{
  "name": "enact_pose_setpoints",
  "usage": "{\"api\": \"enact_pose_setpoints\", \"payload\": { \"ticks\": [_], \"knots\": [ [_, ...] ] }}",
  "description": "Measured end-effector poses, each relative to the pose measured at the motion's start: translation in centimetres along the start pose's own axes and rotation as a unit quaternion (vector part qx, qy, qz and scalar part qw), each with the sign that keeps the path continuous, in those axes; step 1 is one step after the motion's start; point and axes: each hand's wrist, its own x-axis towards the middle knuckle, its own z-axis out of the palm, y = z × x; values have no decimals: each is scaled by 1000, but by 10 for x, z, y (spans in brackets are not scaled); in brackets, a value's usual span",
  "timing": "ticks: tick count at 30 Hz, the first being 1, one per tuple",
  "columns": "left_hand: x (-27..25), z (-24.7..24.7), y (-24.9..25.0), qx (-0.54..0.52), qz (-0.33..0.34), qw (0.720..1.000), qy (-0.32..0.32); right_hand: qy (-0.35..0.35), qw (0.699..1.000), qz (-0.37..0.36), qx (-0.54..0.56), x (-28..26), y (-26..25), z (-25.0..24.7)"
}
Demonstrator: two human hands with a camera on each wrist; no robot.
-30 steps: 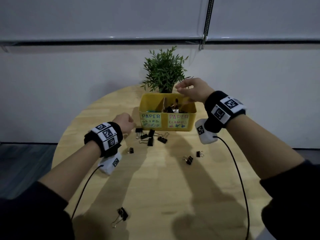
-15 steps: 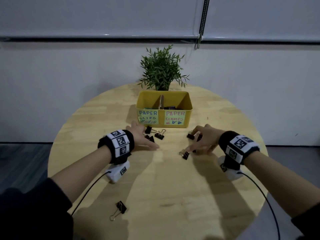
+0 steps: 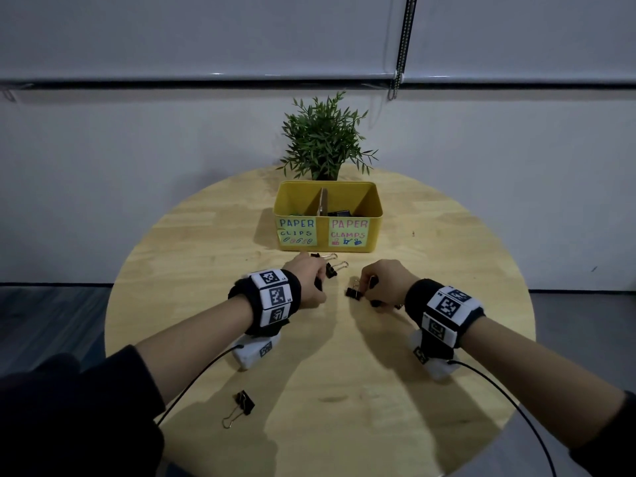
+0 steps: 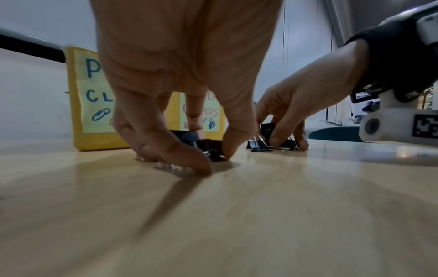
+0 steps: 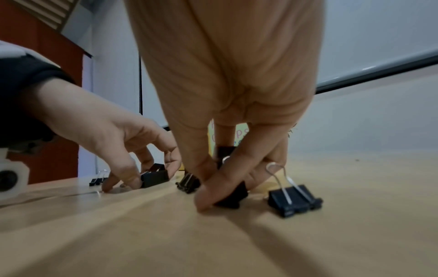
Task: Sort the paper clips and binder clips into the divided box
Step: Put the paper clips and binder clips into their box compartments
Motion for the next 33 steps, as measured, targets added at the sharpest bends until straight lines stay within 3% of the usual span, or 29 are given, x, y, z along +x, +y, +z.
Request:
{"api": "enact_pose_setpoints", "payload": {
  "ticks": [6,10,17,20,24,26,28,31,33],
  "knots": [
    [-1,-10,-10,-70,26,997,-13,0,996,19,92,-1,3,-3],
    [-4,-11,-15,-69,53,996,-9,21,992,-13,122,-4,-5,-26],
    [-11,-30,-22,-216,88,972,-39,203,953,-117,192,22,-44,-99],
    [-5,-58,-12,-251,108,962,14,233,962,-115,86,40,-47,-114],
    [11,-87,11,-255,104,950,148,297,951,-83,18,40,-26,-112],
    [23,-86,22,-263,104,927,248,278,959,-60,12,31,-11,-102],
    [35,-77,30,-275,115,907,297,223,974,-23,18,20,4,-89],
    [46,-64,38,-244,154,932,221,64,997,37,7,1,19,-69],
    [47,-58,33,-187,160,941,232,-29,997,65,-1,-12,22,-55]
  ]
}}
